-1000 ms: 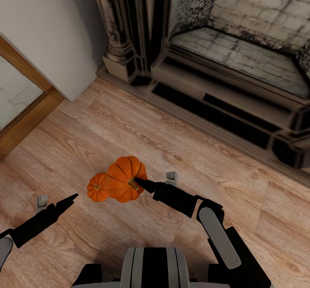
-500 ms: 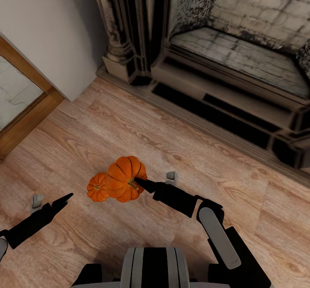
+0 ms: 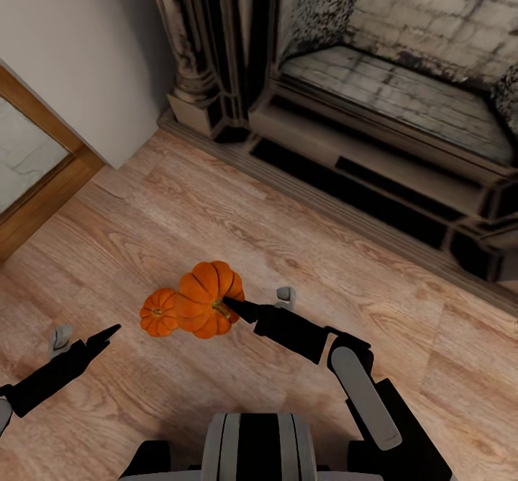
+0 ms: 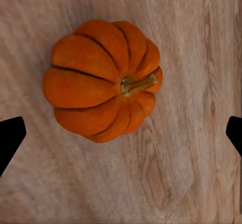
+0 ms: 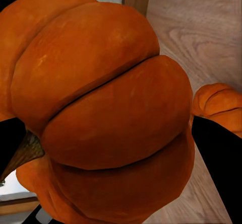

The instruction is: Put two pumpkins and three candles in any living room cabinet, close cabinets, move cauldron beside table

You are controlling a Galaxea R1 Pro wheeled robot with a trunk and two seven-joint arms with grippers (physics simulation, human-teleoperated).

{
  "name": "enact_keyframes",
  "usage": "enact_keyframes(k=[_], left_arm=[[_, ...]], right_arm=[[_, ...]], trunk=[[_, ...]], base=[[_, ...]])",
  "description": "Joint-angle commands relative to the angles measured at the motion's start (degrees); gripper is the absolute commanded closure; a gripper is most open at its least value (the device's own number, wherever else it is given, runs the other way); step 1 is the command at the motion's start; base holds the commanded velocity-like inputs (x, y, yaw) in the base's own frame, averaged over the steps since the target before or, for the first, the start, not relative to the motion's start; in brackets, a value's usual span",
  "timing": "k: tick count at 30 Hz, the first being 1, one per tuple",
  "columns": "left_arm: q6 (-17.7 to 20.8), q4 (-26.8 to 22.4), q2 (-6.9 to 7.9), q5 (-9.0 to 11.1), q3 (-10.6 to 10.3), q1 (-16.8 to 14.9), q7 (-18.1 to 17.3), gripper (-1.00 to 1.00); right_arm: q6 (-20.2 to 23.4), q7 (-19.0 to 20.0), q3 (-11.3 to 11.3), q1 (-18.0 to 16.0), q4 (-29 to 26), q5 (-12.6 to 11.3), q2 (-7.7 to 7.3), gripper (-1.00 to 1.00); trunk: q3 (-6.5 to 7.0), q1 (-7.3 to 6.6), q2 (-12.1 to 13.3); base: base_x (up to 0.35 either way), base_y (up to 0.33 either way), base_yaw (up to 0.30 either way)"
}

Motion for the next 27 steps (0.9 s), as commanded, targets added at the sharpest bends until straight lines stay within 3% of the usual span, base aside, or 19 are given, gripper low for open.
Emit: enact_keyframes(k=[1, 8, 27], left_arm=[[0.38, 0.04, 0.00, 0.23, 0.16, -0.01, 0.05, -1.00], [0.33, 0.19, -0.37, 0.30, 1.21, -0.01, 3.43, -1.00], [-0.89, 0.20, -1.04, 0.37, 1.55, -0.01, 7.50, -1.00]], right_arm=[[0.28, 0.09, -0.03, -0.02, 0.00, -0.20, 0.04, 1.00], [0.28, 0.11, 0.02, -0.02, 0.00, -0.20, 0.06, 1.00], [0.28, 0.09, 0.09, -0.02, 0.00, -0.20, 0.11, 1.00]], trunk=[[-0.03, -0.01, -0.01], [-0.03, -0.01, -0.01], [-0.03, -0.01, -0.01]], base=[[0.000, -0.181, 0.000], [0.000, -0.085, 0.000], [0.020, -0.075, 0.000]])
